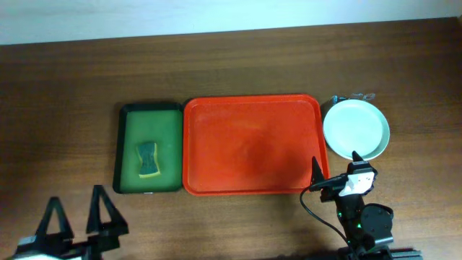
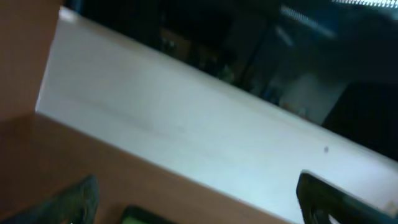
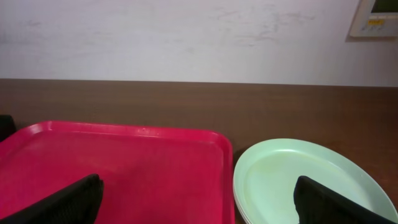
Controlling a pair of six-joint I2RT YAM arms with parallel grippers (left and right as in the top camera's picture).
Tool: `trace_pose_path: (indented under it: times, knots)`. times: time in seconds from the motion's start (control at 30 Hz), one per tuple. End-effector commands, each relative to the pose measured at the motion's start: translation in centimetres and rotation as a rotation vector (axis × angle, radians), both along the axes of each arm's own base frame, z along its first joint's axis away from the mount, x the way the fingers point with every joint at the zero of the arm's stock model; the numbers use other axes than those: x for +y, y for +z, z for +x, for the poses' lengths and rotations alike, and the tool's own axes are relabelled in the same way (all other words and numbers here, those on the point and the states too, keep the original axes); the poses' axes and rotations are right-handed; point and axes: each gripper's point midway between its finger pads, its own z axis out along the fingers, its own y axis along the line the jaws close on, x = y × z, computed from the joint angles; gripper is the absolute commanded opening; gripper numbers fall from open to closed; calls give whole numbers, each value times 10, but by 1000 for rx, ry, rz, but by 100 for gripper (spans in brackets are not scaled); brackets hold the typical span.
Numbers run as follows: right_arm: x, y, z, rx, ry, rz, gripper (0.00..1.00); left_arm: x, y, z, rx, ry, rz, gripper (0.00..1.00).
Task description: Clean dirty plates on tray and stack at the side
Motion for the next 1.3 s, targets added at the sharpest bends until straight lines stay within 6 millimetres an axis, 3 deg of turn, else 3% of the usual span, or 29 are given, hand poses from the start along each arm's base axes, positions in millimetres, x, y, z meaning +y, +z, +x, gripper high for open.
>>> trace_pose_path:
  times: [0.0,0.07,0.17,0.37,0.47,0.5,0.57,1.27]
  knots:
    - [-1,-3,0,7,-3,3,98,-5,1,25,-151,-2,-23,99]
    - [-1,-3,0,7,-3,3,98,-15,-2,40,-271,-47,-19,99]
    - [-1,-3,0,7,-3,3,98,-23,-46,63,-306,-76,1,99]
    - [-1,-3,0,7,-3,3,98,-26,-141,95,-12,-65,99,99]
    - [-1,-3,0,7,-3,3,98,-25,-198,99,227,-83,205,99]
    - [-1,-3,0,7,-3,3,98,-34,-203,99,248,-141,278,99]
    - [-1,-3,0,7,-3,3,98,-42,-205,98,246,-196,356,99]
    - [-1,-3,0,7,-3,3,98,-43,-205,98,246,-199,356,99]
